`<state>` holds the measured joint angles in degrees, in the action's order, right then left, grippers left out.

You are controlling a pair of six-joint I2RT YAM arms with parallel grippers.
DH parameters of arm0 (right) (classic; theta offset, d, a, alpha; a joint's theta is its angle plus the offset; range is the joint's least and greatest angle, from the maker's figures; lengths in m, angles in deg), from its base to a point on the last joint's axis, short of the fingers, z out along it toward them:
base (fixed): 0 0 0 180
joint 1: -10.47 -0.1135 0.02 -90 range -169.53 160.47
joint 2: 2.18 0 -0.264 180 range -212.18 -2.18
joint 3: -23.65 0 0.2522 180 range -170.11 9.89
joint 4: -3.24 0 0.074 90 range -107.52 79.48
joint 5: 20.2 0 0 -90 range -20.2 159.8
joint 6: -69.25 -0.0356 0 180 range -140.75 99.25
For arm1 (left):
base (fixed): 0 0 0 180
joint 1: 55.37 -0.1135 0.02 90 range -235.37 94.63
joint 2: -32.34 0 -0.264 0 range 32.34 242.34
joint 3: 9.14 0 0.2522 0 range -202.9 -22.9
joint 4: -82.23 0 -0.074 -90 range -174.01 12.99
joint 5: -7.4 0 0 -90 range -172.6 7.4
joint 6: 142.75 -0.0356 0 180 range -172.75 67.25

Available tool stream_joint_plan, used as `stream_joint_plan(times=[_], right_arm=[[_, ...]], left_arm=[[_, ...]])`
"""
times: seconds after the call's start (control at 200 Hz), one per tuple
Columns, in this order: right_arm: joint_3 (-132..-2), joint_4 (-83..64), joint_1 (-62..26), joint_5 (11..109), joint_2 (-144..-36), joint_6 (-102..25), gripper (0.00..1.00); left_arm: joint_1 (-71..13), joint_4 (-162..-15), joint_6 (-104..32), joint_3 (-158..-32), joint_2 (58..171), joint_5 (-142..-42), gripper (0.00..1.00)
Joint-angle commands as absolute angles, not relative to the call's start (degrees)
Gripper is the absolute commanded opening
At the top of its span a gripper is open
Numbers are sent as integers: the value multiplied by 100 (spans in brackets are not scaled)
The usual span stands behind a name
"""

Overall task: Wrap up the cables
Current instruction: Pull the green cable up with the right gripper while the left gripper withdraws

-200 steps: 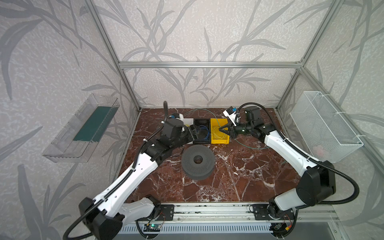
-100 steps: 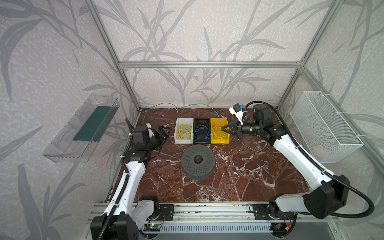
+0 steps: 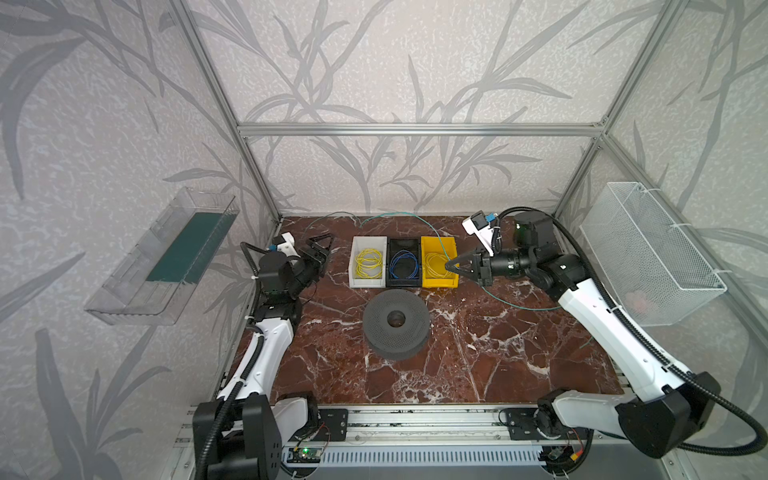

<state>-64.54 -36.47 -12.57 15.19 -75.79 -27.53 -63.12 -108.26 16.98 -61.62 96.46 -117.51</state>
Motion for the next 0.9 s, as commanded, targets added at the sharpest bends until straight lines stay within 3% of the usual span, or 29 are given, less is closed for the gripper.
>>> stream_joint_plan(times=[0.0,0.625,0.76,0.895], right_arm=[[-6569,-3792,-1316,1354,-7418,-2826,0],[-6221,-4292,-1554,962,-6891,-2586,0],[-6093,-4444,-1558,955,-6752,-2465,0],[-5966,-4540,-1555,1082,-6665,-2348,0]], left_arm=[[-6354,-11548,2029,-6050,9648,-11856,79],[-6354,-13318,2612,-6588,11164,-11701,83],[-6355,-13493,2685,-6758,11392,-11664,74],[-6354,-13295,2556,-6837,11327,-11652,51]])
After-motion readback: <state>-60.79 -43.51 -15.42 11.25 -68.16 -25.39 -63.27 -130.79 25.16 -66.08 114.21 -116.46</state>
